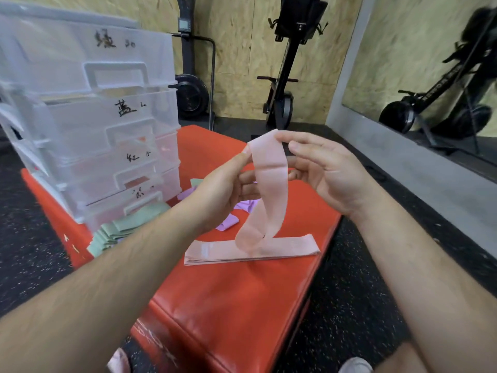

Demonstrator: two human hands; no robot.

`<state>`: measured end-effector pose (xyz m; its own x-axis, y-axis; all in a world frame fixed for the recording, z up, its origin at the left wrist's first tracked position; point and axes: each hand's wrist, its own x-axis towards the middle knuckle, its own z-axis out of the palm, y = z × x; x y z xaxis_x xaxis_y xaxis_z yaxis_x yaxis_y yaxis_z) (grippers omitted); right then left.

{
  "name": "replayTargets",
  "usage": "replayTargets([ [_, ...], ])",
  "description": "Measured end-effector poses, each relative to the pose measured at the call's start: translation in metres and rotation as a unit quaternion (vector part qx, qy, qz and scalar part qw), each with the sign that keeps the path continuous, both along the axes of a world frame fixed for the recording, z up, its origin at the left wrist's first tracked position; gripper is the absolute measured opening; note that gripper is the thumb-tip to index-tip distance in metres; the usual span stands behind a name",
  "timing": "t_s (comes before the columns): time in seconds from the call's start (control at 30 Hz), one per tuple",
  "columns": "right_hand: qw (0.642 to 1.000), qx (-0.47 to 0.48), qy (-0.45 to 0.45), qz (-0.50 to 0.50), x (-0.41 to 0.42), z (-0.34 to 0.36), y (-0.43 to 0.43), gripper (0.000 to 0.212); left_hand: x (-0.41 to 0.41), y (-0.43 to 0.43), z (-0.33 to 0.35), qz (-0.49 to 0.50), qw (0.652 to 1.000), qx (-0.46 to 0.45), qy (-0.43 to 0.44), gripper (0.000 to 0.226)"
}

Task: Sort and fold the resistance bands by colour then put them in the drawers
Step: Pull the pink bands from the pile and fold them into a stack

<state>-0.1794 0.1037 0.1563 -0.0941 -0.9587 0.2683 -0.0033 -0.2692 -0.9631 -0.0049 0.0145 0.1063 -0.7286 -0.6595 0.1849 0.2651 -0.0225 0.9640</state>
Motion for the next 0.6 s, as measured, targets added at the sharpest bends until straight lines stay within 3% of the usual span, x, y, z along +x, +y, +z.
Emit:
replayTargets([
  [0.1, 1.000, 0.002, 0.009, -0.001, -0.002, -0.002, 0.005, 0.031, 0.000, 0.001, 0.002, 0.020, 0.999, -0.036, 0.017, 0.044],
  [0.2, 0.999, -0.003, 0.025, -0.027, -0.003, -0.004, 0.006, 0.031, -0.003, 0.003, 0.002, 0.151, 0.987, -0.042, 0.022, 0.037],
  [0.3, 0.999, 0.004, 0.027, -0.044, -0.002, -0.005, 0.005, 0.036, -0.004, 0.009, -0.001, 0.270, 0.955, -0.122, -0.010, 0.035],
  [0.47, 0.999, 0.013, -0.017, -0.030, 0.003, -0.005, 0.003, 0.048, -0.011, 0.019, -0.002, 0.245, 0.936, -0.242, -0.079, 0.043],
  [0.6, 0.998, 0.022, 0.031, -0.048, 0.005, -0.007, 0.000, 0.051, -0.008, 0.015, -0.003, 0.258, 0.928, -0.246, -0.107, 0.021],
])
